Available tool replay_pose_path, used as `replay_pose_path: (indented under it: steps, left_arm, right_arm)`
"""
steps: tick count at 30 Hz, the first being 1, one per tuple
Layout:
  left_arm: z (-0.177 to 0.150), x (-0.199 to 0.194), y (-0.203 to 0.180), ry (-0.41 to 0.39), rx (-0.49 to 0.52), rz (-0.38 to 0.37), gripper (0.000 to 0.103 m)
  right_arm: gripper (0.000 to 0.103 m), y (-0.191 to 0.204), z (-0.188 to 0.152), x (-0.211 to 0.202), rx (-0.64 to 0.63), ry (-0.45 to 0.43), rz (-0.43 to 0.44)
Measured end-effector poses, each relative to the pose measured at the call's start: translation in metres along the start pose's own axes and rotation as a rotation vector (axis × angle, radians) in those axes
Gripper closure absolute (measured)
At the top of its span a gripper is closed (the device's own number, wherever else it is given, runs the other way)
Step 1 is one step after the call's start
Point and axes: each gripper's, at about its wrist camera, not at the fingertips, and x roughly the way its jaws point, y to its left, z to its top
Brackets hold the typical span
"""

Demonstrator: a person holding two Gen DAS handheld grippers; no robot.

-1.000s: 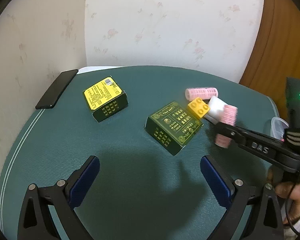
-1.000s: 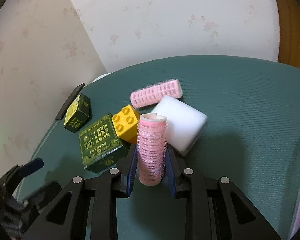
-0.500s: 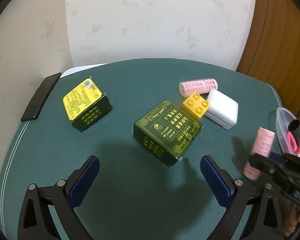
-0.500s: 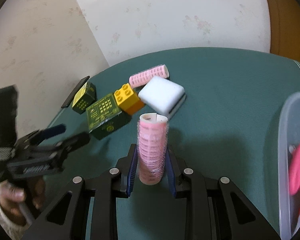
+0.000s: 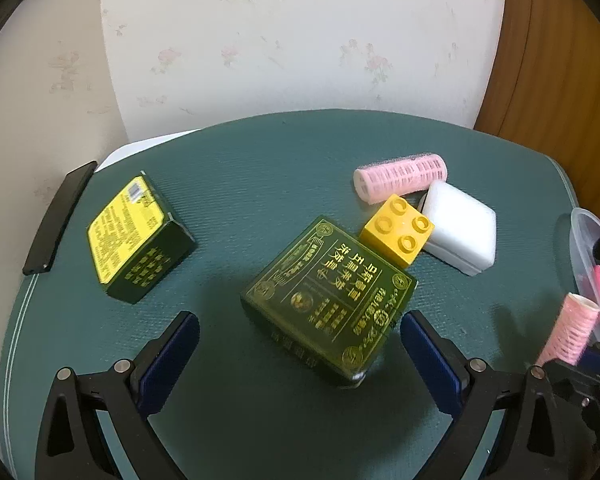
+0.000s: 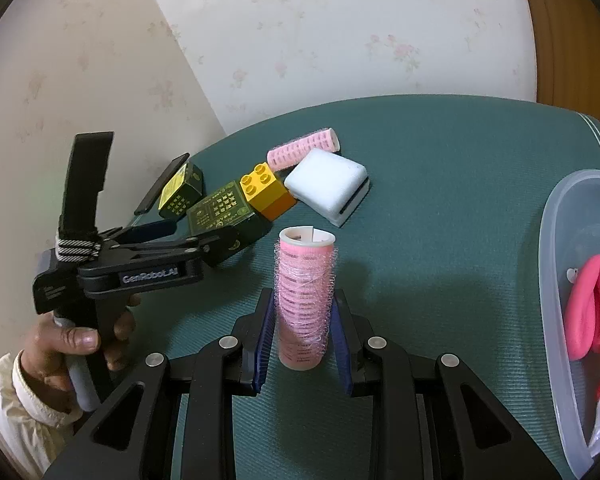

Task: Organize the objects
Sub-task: 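Lift the pink roller with the right tool while the left tool closes on the green box, then carry the pink roller to the clear bowl with the right tool while the left tool lifts the green box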

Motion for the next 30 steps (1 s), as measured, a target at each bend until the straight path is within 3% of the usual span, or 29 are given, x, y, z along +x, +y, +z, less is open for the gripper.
replay_pose_path:
  steps: [7,10,30]
  left_arm:
    - [0.006,0.007,-0.005,0.004,0.016,-0.006,0.002]
    - [0.006,0.009,-0.008,0.008,0.032,-0.016,0.015]
    - [-0.011,-0.02,-0.001,-0.047,-0.008,-0.01,0.02]
  right_arm:
    - [0.075,0.0,-0.001,0.001,0.001,0.005,0.005]
    - [0.075,0.001,-0.003,0.002,-0.001,0.005,0.004]
    - [0.075,0.002,0.001,-0.003,-0.009,-0.017,0.007]
